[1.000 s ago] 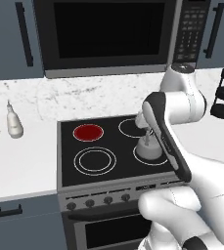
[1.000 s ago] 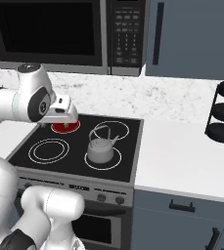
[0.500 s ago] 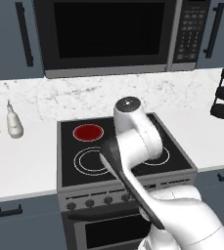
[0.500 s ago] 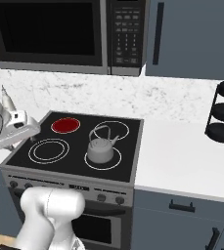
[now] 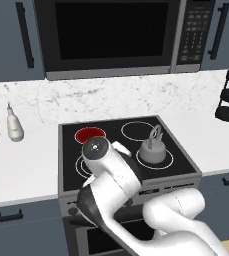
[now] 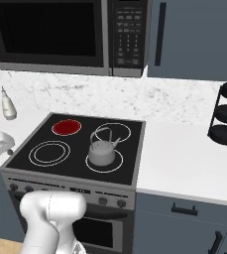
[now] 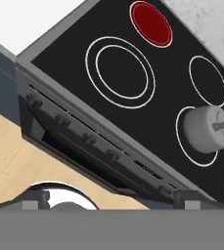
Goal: Turn off the rear left burner of the stove.
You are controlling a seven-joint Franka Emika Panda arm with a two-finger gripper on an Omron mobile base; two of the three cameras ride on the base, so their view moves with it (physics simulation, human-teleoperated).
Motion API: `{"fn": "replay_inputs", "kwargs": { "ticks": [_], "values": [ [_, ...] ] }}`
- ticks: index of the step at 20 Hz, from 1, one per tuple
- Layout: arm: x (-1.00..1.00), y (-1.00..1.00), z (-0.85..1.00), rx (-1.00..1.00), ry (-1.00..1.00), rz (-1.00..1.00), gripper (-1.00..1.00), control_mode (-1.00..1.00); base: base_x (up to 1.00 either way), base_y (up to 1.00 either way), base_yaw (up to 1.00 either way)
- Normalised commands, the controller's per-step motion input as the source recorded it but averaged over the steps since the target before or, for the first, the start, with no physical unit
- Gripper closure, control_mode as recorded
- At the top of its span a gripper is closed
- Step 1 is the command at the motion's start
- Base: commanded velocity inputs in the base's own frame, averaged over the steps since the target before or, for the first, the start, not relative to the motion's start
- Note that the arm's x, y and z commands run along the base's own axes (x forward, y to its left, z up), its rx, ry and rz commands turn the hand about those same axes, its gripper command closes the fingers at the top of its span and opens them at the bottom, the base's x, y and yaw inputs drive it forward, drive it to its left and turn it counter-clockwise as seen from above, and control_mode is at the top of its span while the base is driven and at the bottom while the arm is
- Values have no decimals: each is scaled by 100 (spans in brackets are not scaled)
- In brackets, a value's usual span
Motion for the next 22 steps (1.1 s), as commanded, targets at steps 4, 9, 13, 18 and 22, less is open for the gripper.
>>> {"fn": "replay_inputs", "kwargs": {
  "ticks": [4,9,13,18,22],
  "values": [
    [-58,69,-23,10,-30,-29,-100,-100,0,0,0],
    [-71,75,-39,15,-33,-34,-100,-100,0,0,0],
    [-66,49,-33,24,-36,-40,-100,-100,0,0,0],
    [-46,26,-33,39,-32,-49,-100,-100,0,0,0],
    [-38,2,-21,47,-29,-51,-100,-100,0,0,0]
  ]
}}
